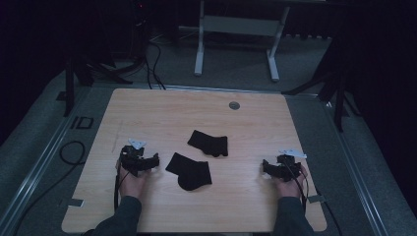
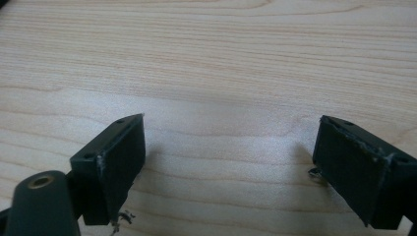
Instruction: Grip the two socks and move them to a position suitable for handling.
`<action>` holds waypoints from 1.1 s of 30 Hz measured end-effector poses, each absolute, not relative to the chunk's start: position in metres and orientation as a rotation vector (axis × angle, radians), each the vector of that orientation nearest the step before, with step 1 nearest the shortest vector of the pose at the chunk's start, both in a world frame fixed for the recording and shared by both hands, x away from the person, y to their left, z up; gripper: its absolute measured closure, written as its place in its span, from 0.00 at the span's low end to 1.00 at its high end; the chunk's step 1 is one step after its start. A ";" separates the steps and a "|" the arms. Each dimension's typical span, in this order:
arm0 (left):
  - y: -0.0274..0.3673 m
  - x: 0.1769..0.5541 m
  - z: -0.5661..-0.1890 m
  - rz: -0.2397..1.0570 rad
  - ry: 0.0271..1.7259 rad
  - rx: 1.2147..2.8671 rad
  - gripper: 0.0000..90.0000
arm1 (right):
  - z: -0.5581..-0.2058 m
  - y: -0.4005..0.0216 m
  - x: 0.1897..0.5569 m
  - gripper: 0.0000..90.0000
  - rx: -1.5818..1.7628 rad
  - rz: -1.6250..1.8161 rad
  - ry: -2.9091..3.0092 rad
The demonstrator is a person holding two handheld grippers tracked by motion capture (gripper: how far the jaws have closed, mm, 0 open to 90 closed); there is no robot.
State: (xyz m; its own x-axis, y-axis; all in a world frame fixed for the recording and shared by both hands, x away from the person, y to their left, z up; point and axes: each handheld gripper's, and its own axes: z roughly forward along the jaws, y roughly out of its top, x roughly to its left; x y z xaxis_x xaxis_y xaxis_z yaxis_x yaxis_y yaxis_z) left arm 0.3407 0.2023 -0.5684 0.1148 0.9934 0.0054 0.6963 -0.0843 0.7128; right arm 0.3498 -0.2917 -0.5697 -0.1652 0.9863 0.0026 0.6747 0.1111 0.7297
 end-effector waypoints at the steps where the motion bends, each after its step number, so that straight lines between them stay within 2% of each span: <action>1: 0.202 0.341 -0.568 0.692 1.638 1.841 0.16 | -0.570 -0.292 0.350 0.14 1.610 0.826 1.900; 19: 0.202 0.341 -0.568 0.693 1.639 1.839 0.16 | -0.567 -0.288 0.349 0.17 1.637 0.807 1.893; 21: 0.202 0.341 -0.568 0.693 1.640 1.839 0.16 | -0.565 -0.287 0.347 0.29 1.643 0.799 1.902; 22: 0.202 0.341 -0.568 0.693 1.640 1.839 0.16 | -0.565 -0.287 0.347 0.29 1.643 0.799 1.902; 24: 0.202 0.341 -0.568 0.693 1.640 1.839 0.16 | -0.562 -0.285 0.345 0.39 1.638 0.800 1.914; 33: 0.202 0.341 -0.568 0.693 1.639 1.839 0.16 | -0.556 -0.278 0.342 0.53 1.579 0.823 1.992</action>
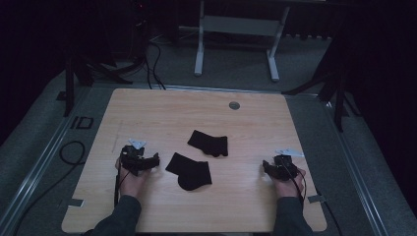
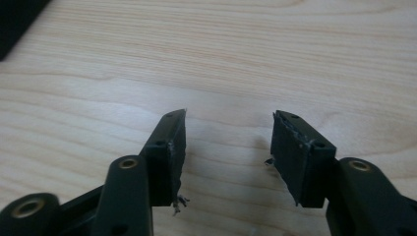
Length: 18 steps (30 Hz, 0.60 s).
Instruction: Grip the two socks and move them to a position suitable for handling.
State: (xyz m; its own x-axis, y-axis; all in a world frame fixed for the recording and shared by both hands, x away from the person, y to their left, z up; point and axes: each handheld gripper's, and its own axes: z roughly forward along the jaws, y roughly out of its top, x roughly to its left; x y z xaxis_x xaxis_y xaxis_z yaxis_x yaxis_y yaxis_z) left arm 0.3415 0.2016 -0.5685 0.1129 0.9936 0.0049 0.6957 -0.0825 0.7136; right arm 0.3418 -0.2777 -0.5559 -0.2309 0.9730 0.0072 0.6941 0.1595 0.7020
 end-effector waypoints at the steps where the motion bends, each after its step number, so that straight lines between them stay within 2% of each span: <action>1: 0.202 0.341 -0.568 0.693 1.639 1.839 0.16 | -0.554 -0.276 0.341 0.54 1.566 0.822 1.999; 10: 0.201 0.342 -0.568 0.692 1.636 1.841 0.16 | -0.542 -0.258 0.334 0.65 1.460 0.875 2.100; 18: 0.201 0.342 -0.568 0.692 1.636 1.842 0.16 | -0.531 -0.238 0.327 0.66 1.364 0.904 2.158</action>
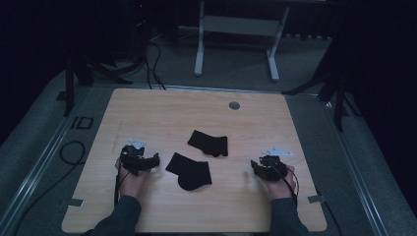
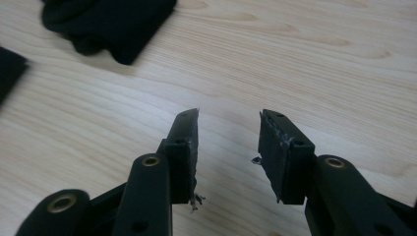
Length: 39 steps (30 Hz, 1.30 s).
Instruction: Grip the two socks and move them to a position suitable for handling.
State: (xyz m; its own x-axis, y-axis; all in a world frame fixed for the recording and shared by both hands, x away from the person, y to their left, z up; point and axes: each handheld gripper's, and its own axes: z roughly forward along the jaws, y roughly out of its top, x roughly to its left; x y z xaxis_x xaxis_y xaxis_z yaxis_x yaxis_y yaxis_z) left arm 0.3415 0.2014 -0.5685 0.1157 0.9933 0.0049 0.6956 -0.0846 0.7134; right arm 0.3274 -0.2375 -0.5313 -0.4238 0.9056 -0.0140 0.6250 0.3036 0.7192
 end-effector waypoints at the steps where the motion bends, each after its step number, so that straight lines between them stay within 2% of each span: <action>1: 0.201 0.342 -0.568 0.692 1.636 1.842 0.16 | -0.531 -0.238 0.327 0.66 1.364 0.904 2.158; 26: 0.199 0.341 -0.568 0.689 1.629 1.847 0.16 | -0.519 -0.146 0.308 0.67 1.049 0.985 2.411; 39: 0.199 0.341 -0.568 0.687 1.628 1.845 0.16 | -0.514 -0.081 0.294 0.77 0.806 1.044 2.579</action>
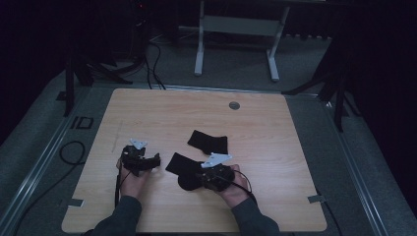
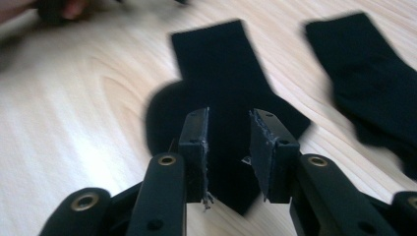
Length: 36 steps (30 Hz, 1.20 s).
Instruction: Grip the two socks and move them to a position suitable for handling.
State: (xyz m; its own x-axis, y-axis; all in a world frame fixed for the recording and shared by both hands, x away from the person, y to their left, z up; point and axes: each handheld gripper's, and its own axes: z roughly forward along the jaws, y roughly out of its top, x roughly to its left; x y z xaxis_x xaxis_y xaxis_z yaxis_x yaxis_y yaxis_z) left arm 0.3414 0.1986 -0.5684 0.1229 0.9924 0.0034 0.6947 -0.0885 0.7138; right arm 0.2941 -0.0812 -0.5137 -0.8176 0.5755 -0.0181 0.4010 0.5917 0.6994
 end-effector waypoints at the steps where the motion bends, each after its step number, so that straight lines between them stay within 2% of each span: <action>1: 0.199 0.341 -0.568 0.687 1.628 1.845 0.16 | -0.514 -0.069 0.293 0.80 0.770 1.040 2.604; 9: 0.199 0.341 -0.568 0.687 1.628 1.845 0.16 | -0.530 -0.033 0.290 0.80 0.695 0.979 2.701; 17: 0.199 0.341 -0.568 0.687 1.628 1.846 0.16 | -0.548 -0.025 0.293 0.77 0.713 0.899 2.748; 20: 0.199 0.341 -0.568 0.687 1.628 1.846 0.16 | -0.548 -0.025 0.293 0.80 0.720 0.899 2.743; 26: 0.199 0.341 -0.568 0.687 1.628 1.845 0.16 | -0.549 -0.022 0.285 0.94 0.660 0.862 2.724; 36: 0.199 0.341 -0.568 0.686 1.628 1.846 0.16 | -0.540 -0.028 0.277 0.96 0.736 1.015 2.770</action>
State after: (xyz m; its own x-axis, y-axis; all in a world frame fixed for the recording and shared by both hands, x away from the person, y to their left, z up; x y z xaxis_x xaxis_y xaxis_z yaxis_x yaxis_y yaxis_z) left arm 0.3414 0.1987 -0.5684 0.1237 0.9923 0.0031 0.6950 -0.0889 0.7135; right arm 0.2773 -0.0284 -0.5404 -0.8781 0.4736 0.0690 0.4060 0.6608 0.6312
